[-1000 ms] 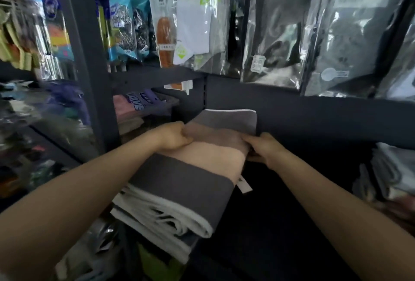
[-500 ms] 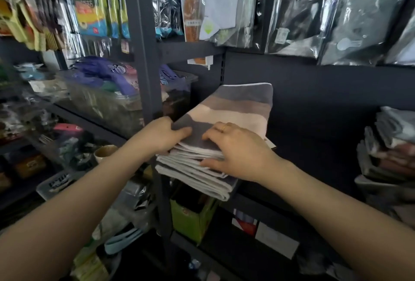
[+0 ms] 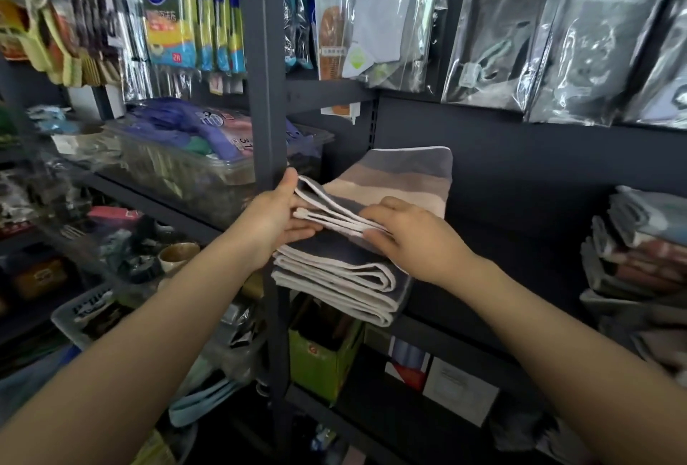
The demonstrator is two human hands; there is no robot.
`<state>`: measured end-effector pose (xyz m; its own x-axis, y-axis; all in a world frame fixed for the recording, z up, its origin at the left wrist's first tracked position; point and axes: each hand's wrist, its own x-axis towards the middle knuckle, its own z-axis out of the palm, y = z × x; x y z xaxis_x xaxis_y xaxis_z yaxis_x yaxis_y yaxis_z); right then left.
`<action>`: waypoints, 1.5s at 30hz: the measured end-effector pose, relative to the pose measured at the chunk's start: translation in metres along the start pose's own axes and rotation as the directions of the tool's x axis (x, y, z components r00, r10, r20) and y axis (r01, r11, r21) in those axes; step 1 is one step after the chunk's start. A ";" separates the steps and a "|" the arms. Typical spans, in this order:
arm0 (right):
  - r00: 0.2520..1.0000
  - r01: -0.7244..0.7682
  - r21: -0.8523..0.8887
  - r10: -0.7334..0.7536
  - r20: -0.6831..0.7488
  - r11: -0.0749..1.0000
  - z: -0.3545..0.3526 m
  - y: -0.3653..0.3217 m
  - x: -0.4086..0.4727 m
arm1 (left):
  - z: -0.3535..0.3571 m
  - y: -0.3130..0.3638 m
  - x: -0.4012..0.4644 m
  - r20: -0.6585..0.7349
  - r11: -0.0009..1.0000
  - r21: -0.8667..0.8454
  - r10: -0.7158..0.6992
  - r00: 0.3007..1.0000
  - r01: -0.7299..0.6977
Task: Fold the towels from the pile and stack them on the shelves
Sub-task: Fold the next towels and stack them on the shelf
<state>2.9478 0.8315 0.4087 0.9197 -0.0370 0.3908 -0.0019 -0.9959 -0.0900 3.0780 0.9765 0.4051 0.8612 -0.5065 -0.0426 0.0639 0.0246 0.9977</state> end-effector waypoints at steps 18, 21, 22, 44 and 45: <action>0.980 0.063 0.044 -0.054 -0.192 0.997 0.012 0.006 -0.039 | -0.010 -0.044 -0.007 0.556 -0.302 0.767 0.754 0.349 -0.567; 0.967 0.065 0.091 -0.040 -0.251 0.994 0.008 0.006 -0.032 | 0.010 -0.054 -0.015 0.732 -0.329 0.586 0.608 0.309 -0.740; 0.961 0.071 0.106 -0.040 -0.272 0.992 0.008 0.007 -0.031 | 0.016 -0.054 -0.017 0.723 -0.282 0.594 0.598 0.346 -0.754; 0.862 0.115 -0.188 -0.192 -0.468 0.975 0.056 0.011 -0.057 | 0.023 -0.054 0.013 0.597 -0.243 0.674 0.735 0.321 -0.698; 0.853 0.105 -0.184 -0.184 -0.488 0.977 0.056 0.012 -0.058 | 0.019 -0.058 0.016 0.650 -0.333 0.656 0.705 0.283 -0.677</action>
<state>2.9164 0.8267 0.3335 0.5939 0.1114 0.7968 0.0231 -0.9923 0.1216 3.0790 0.9508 0.3479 -0.0389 -0.6865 0.7261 -0.9351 -0.2311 -0.2687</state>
